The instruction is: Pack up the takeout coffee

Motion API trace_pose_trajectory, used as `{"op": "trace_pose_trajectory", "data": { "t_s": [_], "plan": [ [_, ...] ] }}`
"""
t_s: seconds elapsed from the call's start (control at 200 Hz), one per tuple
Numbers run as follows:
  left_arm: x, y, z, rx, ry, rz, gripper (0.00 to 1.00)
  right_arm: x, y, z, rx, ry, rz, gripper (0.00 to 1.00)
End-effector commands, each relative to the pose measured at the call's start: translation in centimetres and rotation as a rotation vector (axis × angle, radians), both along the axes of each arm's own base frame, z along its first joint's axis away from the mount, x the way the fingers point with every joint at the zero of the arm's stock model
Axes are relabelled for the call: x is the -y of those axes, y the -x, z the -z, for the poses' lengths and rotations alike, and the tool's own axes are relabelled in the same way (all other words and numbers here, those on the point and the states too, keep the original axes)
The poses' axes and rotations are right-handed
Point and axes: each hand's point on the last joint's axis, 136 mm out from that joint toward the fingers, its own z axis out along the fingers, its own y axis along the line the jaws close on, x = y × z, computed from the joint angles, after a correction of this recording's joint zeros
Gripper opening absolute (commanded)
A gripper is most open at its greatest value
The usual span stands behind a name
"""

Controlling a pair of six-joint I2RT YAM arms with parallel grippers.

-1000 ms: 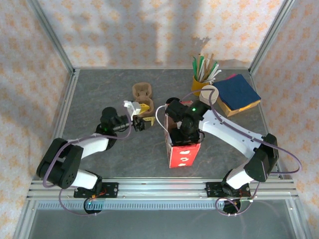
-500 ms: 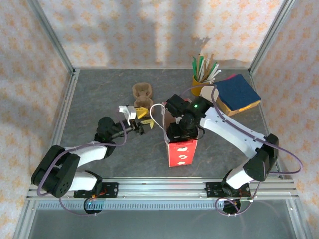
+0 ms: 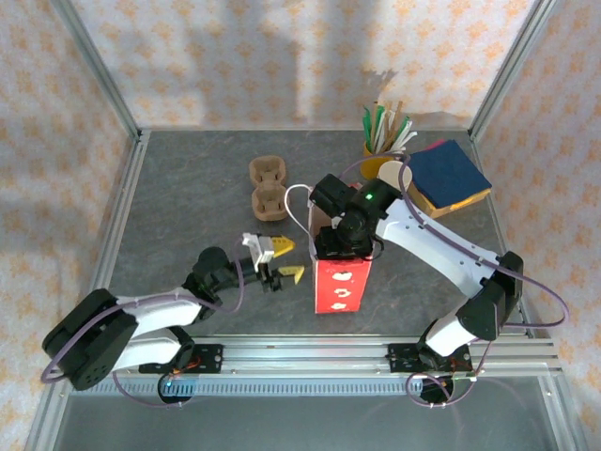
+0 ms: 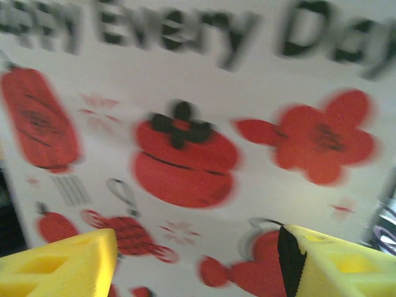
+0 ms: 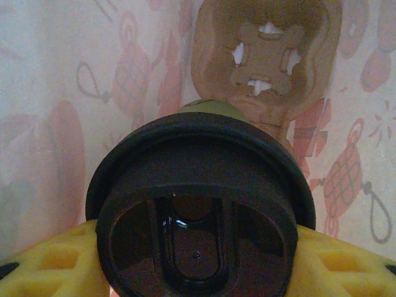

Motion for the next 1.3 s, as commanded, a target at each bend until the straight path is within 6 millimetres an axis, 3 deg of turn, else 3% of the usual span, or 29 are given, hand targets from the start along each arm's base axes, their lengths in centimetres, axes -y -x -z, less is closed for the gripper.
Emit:
{"op": "trace_pose_trajectory", "data": {
  "t_s": [0.0,0.1,0.225,0.541,1.101,1.296],
  "plan": [
    [1.1,2.8,1.7,0.049,-0.094,0.031,0.7,0.9,-0.6,0.5,0.01,0.05,0.025,0.53],
    [1.9,4.5,2.3,0.048,-0.113,0.04,0.69,0.9,-0.8,0.7,0.008,0.055,0.023,0.53],
    [3.2,4.9,2.7,0.059,-0.147,0.017,0.67,0.8,-0.9,0.8,0.005,0.057,0.018,0.53],
    [5.9,3.5,3.6,0.068,-0.181,-0.022,0.63,1.0,-0.8,0.7,0.01,0.057,0.025,0.53],
    [7.0,0.8,3.5,0.096,-0.184,-0.122,0.63,1.2,-1.2,0.6,0.032,0.073,0.029,0.53],
    [6.8,0.8,3.3,0.109,-0.172,-0.129,0.65,1.5,-1.2,0.6,0.037,0.078,0.031,0.53]
  ]
}}
